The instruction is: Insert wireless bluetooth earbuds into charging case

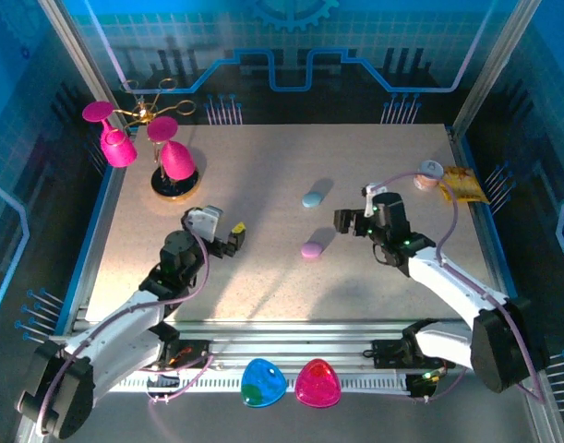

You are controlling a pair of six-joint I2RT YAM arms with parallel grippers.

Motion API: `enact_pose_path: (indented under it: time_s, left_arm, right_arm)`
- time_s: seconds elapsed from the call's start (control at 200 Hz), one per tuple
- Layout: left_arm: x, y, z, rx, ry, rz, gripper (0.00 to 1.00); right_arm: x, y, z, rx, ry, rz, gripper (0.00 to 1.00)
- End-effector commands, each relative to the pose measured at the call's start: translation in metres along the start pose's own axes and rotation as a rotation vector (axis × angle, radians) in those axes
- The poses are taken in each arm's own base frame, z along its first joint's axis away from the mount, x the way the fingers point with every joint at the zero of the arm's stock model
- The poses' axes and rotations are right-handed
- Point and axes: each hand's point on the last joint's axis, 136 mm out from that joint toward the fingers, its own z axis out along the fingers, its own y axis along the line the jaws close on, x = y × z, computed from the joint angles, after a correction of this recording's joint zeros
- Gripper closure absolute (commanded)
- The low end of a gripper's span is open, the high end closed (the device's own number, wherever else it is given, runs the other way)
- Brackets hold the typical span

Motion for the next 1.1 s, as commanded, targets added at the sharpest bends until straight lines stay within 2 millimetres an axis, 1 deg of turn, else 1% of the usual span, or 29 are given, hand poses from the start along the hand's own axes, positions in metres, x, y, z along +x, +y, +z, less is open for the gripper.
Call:
enact_pose_path:
  time_s: [0.0, 0.035, 0.065, 0.075, 0.14, 0.22, 0.27, 0.31, 0.43, 0.49, 0.515, 0.585, 0.63, 0.655, 0.7, 0.73, 0.745, 0.795, 0.815, 0.88, 1.095]
  left_arm:
    - [0.020, 0.041, 0.003, -0.176, 0.067, -0.020, 0.01]
    - [0.027, 0.049, 0.005, -0.192, 0.073, -0.041, 0.01]
    - [0.031, 0.054, 0.006, -0.203, 0.074, -0.062, 0.01]
    - [0.033, 0.056, 0.006, -0.207, 0.074, -0.070, 0.01]
    - [0.041, 0.065, 0.011, -0.206, 0.076, -0.114, 0.01]
    - [0.049, 0.072, 0.018, -0.201, 0.080, -0.147, 0.01]
    - [0.049, 0.077, 0.024, -0.208, 0.081, -0.151, 0.01]
    - [0.049, 0.079, 0.028, -0.202, 0.081, -0.148, 0.01]
    - [0.045, 0.090, 0.040, -0.206, 0.044, -0.171, 0.01]
    - [0.043, 0.093, 0.047, -0.194, 0.022, -0.183, 0.01]
    - [0.041, 0.094, 0.050, -0.190, 0.010, -0.177, 0.01]
    - [0.048, 0.101, 0.058, -0.212, 0.043, -0.191, 0.01]
    - [0.052, 0.103, 0.063, -0.213, 0.055, -0.203, 0.01]
    - [0.055, 0.103, 0.065, -0.208, 0.064, -0.204, 0.01]
    - [0.061, 0.102, 0.070, -0.192, 0.074, -0.206, 0.01]
    - [0.067, 0.100, 0.074, -0.180, 0.089, -0.200, 0.01]
    - [0.067, 0.101, 0.077, -0.181, 0.080, -0.196, 0.01]
    - [0.072, 0.105, 0.074, -0.203, 0.113, -0.219, 0.01]
    - [0.070, 0.109, 0.075, -0.223, 0.110, -0.225, 0.00]
    - [0.070, 0.112, 0.075, -0.243, 0.105, -0.227, 0.01]
    - [0.070, 0.112, 0.075, -0.243, 0.102, -0.223, 0.01]
  right_arm:
    - [-0.009, -0.049, 0.001, 0.206, -0.084, -0.183, 0.00]
    - [-0.010, -0.061, 0.003, 0.240, -0.107, -0.190, 0.00]
    - [-0.007, -0.071, 0.006, 0.266, -0.112, -0.184, 0.00]
    - [-0.010, -0.074, 0.007, 0.271, -0.130, -0.177, 0.00]
    - [-0.005, -0.089, 0.014, 0.290, -0.145, -0.132, 0.00]
    - [0.003, -0.098, 0.024, 0.285, -0.181, -0.125, 0.00]
    - [-0.001, -0.101, 0.026, 0.293, -0.235, -0.131, 0.00]
    - [-0.002, -0.099, 0.029, 0.268, -0.235, -0.133, 0.00]
    - [-0.008, -0.104, 0.037, 0.227, -0.282, -0.113, 0.00]
    - [-0.001, -0.103, 0.045, 0.187, -0.265, -0.107, 0.00]
    - [-0.002, -0.101, 0.046, 0.175, -0.281, -0.114, 0.00]
    - [0.007, -0.095, 0.052, 0.132, -0.293, -0.137, 0.00]
    - [0.009, -0.092, 0.050, 0.122, -0.301, -0.147, 0.00]
    - [0.011, -0.093, 0.050, 0.123, -0.290, -0.141, 0.00]
    - [0.008, -0.097, 0.048, 0.144, -0.311, -0.133, 0.00]
    - [0.009, -0.100, 0.047, 0.162, -0.314, -0.122, 0.00]
    - [0.009, -0.102, 0.047, 0.170, -0.312, -0.116, 0.00]
    - [0.009, -0.104, 0.047, 0.183, -0.309, -0.105, 0.00]
    - [0.008, -0.104, 0.047, 0.184, -0.312, -0.106, 0.00]
    - [0.008, -0.105, 0.049, 0.184, -0.301, -0.106, 0.00]
    - [0.008, -0.104, 0.051, 0.186, -0.289, -0.109, 0.00]
